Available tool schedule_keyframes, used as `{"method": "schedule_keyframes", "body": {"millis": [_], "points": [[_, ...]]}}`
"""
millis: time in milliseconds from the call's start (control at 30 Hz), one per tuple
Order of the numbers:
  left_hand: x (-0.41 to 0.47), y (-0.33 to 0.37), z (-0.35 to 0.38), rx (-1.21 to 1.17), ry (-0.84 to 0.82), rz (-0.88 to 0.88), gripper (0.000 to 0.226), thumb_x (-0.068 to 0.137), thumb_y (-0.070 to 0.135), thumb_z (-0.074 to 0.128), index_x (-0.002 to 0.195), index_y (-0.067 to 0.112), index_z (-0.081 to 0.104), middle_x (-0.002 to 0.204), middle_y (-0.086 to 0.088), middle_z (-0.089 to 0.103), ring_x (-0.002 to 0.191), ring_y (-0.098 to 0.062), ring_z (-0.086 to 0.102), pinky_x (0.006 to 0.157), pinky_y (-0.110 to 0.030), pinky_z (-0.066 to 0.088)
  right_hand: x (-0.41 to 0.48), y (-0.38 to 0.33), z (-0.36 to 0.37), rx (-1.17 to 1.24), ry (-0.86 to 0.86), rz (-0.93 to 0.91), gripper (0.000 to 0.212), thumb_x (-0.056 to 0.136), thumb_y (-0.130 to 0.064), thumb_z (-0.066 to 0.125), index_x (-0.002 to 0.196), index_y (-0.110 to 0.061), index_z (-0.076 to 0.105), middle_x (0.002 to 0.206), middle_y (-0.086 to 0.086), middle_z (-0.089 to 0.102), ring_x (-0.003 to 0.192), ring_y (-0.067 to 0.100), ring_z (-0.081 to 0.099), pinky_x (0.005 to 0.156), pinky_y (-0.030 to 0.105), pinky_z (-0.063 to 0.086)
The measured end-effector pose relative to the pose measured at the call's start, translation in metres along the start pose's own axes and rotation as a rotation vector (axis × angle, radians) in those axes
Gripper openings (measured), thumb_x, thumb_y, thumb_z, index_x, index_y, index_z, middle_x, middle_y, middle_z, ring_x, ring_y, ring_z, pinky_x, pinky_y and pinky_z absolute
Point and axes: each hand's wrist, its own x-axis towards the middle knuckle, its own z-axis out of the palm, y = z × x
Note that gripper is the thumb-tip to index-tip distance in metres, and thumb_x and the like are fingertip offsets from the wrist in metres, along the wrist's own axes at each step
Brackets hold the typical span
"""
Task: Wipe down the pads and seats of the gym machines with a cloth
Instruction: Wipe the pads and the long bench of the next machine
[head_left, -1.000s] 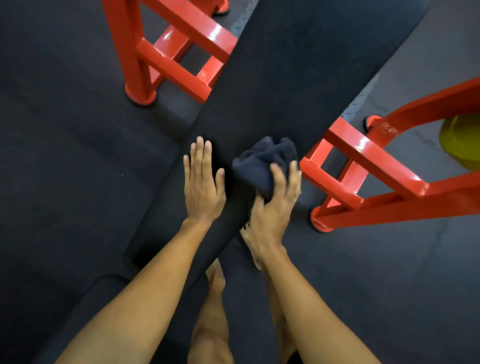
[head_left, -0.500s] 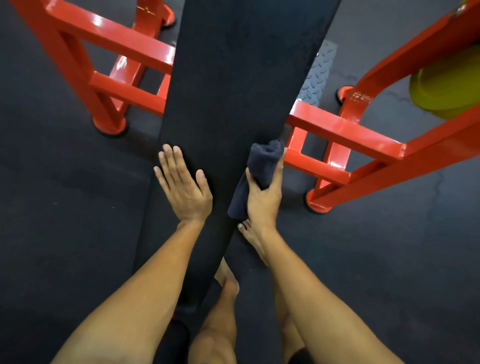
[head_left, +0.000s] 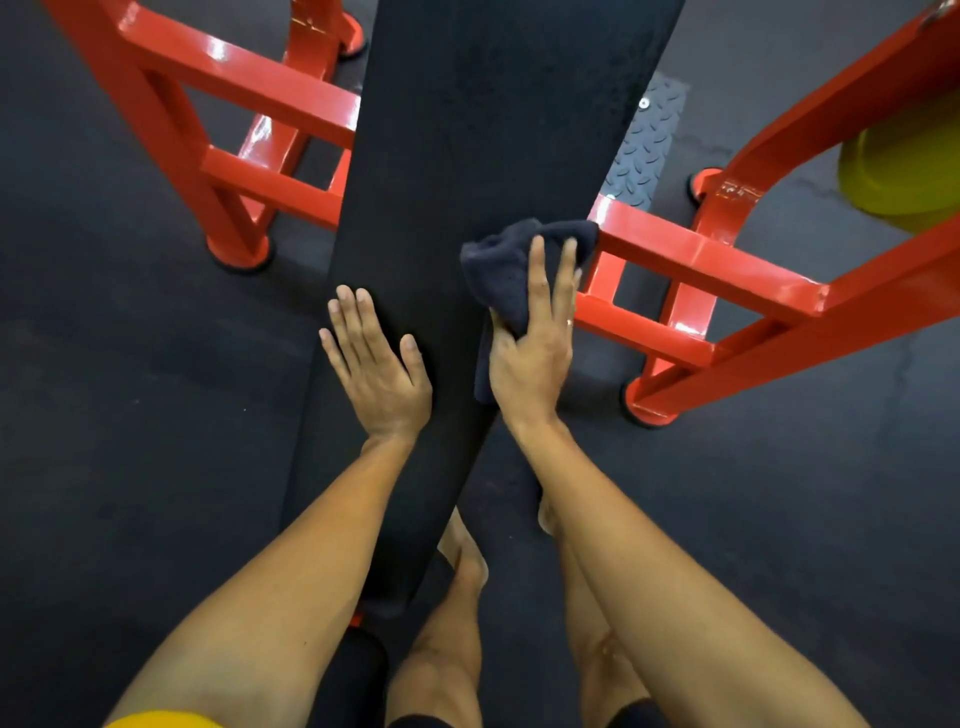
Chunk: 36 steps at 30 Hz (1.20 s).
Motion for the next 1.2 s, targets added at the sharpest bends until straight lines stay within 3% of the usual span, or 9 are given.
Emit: {"method": "schedule_keyframes", "body": {"millis": [100,167,333,533,733,867,1000,1133,1200], "points": [[-0.001,-0.001,-0.001,-0.003,-0.004,-0.001,0.062,0.106,0.034,0.031,0.156,-0.002,0.024,0.164,-0.021,0.022,0.154,-0.035,0.017,0.123,-0.058,0.014,-0.005,0.001,0.002,-0.242,-0.081,-0.172,0.091,0.08,-0.004,0.071,0.159,-0.031,0.033,0.171,0.0,0.01,0.157,0.038,-0.002,0.118,0.056,0.035],[-0.001,-0.003,0.0,-0.001,-0.009,-0.004,0.061,0.108,0.035,0.03,0.156,-0.003,0.024,0.164,-0.021,0.022,0.154,-0.035,0.017,0.124,-0.057,0.015,-0.025,0.021,-0.002,-0.368,-0.18,-0.372,0.085,0.081,-0.003,0.07,0.156,-0.029,0.041,0.169,0.006,0.02,0.156,0.043,0.002,0.121,0.064,0.023],[0.001,-0.002,0.0,-0.013,0.006,-0.024,0.06,0.107,0.031,0.037,0.156,-0.002,0.025,0.164,-0.02,0.022,0.154,-0.034,0.017,0.124,-0.056,0.014,-0.002,0.039,-0.023,-0.594,-0.293,-0.759,0.074,0.089,-0.006,0.062,0.156,-0.031,0.042,0.165,0.006,0.031,0.155,0.038,0.02,0.123,0.061,0.017],[-0.001,0.006,-0.002,-0.115,0.043,-0.101,0.057,0.106,0.026,0.038,0.157,0.003,0.025,0.165,-0.015,0.022,0.155,-0.026,0.014,0.126,-0.051,0.009,0.034,-0.007,-0.001,-0.61,-0.281,-0.754,0.069,0.092,-0.01,0.056,0.156,-0.027,0.041,0.166,0.008,0.029,0.155,0.038,0.02,0.125,0.059,0.011],[-0.016,0.009,0.005,-0.178,0.101,-0.257,0.057,0.106,0.02,0.041,0.156,-0.001,0.025,0.165,-0.014,0.022,0.155,-0.024,0.014,0.127,-0.047,0.009,0.029,0.027,-0.017,-0.598,-0.529,-1.105,0.056,0.099,-0.018,0.059,0.154,-0.021,0.046,0.164,0.009,0.033,0.154,0.031,0.027,0.125,0.051,0.022],[-0.016,0.016,0.004,-0.209,0.184,-0.378,0.055,0.104,0.015,0.042,0.155,-0.002,0.029,0.164,-0.015,0.027,0.154,-0.027,0.019,0.127,-0.043,0.011,0.052,0.009,-0.02,-0.641,-0.489,-1.08,0.072,0.089,-0.003,0.061,0.157,-0.018,0.04,0.165,0.01,0.031,0.153,0.031,0.028,0.126,0.048,0.018],[-0.012,0.018,0.005,-0.199,0.206,-0.512,0.054,0.102,0.014,0.042,0.153,-0.002,0.033,0.16,-0.016,0.034,0.152,-0.027,0.026,0.127,-0.041,0.015,0.053,-0.043,0.044,-0.628,-0.536,-1.04,0.062,0.095,-0.013,0.054,0.156,-0.015,0.041,0.164,0.012,0.034,0.152,0.036,0.029,0.126,0.052,0.012],[-0.005,0.006,0.005,-0.197,0.249,-0.576,0.044,0.102,0.011,0.05,0.144,-0.001,0.045,0.149,-0.015,0.049,0.142,-0.027,0.041,0.118,-0.047,0.032,0.046,-0.046,0.061,-0.698,-0.672,-1.179,0.059,0.097,-0.012,0.047,0.155,-0.012,0.041,0.165,0.016,0.029,0.153,0.039,0.025,0.126,0.053,0.014],[-0.002,0.001,0.005,-0.173,0.242,-0.57,0.047,0.103,0.013,0.049,0.149,0.002,0.041,0.153,-0.013,0.045,0.146,-0.025,0.037,0.122,-0.045,0.026,0.048,-0.03,0.038,-0.709,-0.711,-1.246,0.062,0.095,-0.009,0.049,0.156,-0.01,0.039,0.166,0.016,0.028,0.153,0.038,0.024,0.126,0.052,0.016]]}}
